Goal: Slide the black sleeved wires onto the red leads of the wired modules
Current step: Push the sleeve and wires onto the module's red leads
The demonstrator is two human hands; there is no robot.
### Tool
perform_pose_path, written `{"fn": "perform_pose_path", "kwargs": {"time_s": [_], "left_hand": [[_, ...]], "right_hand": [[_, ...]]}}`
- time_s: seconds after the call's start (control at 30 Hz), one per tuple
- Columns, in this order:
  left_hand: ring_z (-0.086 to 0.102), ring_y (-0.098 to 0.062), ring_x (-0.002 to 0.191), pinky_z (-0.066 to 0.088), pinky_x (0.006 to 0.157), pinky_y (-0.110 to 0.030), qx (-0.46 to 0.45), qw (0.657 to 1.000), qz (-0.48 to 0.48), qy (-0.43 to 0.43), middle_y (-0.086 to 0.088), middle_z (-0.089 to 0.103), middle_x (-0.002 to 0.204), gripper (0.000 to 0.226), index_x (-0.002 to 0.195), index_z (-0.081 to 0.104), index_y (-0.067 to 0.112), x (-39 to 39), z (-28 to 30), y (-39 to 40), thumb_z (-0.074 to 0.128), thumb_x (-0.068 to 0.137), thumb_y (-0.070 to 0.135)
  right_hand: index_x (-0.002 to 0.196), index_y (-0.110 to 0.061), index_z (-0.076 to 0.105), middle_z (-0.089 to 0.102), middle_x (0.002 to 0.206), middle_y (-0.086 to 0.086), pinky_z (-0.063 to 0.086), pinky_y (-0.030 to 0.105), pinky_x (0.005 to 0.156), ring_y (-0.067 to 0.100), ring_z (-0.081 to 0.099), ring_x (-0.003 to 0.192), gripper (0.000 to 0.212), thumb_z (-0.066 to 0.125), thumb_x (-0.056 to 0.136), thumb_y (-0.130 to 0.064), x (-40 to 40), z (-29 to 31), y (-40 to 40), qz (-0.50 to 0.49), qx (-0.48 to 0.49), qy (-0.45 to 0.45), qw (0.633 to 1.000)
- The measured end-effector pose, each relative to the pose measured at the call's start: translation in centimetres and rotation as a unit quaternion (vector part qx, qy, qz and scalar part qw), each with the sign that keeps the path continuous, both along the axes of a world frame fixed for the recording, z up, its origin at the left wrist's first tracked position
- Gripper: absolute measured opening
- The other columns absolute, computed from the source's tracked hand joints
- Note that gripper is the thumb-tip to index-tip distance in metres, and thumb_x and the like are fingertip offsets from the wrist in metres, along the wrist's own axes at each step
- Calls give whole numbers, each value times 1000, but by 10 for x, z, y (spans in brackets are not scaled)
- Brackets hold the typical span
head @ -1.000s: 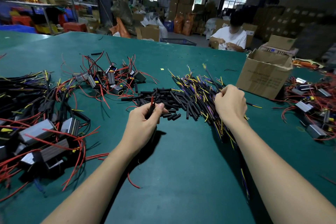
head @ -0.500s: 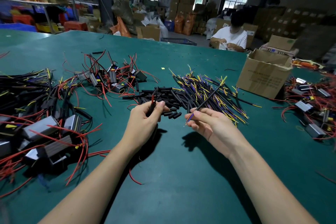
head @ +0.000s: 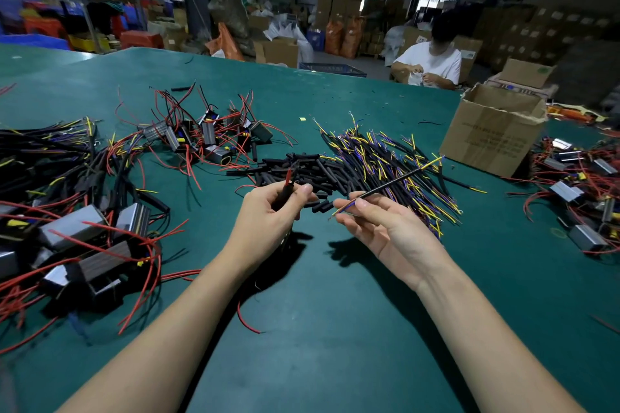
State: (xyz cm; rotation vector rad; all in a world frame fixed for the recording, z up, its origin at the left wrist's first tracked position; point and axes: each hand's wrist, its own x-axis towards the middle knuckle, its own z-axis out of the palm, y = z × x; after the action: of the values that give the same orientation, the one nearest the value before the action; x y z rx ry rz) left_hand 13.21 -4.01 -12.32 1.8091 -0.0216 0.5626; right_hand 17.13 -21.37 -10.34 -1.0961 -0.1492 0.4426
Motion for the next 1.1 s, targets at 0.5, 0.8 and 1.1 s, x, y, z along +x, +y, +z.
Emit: {"fn": "perform_pose_path", "kwargs": {"time_s": [0.5, 0.8, 1.1], "left_hand": [[35, -11, 50, 29, 54, -26, 103, 993, -37, 33, 9, 42, 48, 18, 76, 71, 30, 3, -7, 5, 63, 76, 46], [43, 2, 47, 30, 51, -7, 84, 996, -9, 9, 20, 51, 49, 19, 71, 68, 19, 4, -6, 4, 67, 84, 6], [38, -1, 50, 31, 51, -14, 91, 996, -6, -1, 16, 48, 51, 16, 72, 67, 22, 3, -6, 5, 68, 86, 14]], "right_hand": [[94, -7, 59, 73, 85, 8, 53, 18, 58, 16, 70, 69, 6, 55, 92, -4, -4, -8, 8, -6, -25, -28, 999], [98, -8, 61, 69, 84, 8, 51, 16, 57, 12, 65, 62, 11, 50, 97, -12, 11, -1, -11, -176, 46, -54, 982], [101, -8, 61, 70, 85, 7, 53, 17, 62, 12, 65, 66, 19, 42, 100, -4, 15, -3, -18, -170, 50, -72, 982]]}}
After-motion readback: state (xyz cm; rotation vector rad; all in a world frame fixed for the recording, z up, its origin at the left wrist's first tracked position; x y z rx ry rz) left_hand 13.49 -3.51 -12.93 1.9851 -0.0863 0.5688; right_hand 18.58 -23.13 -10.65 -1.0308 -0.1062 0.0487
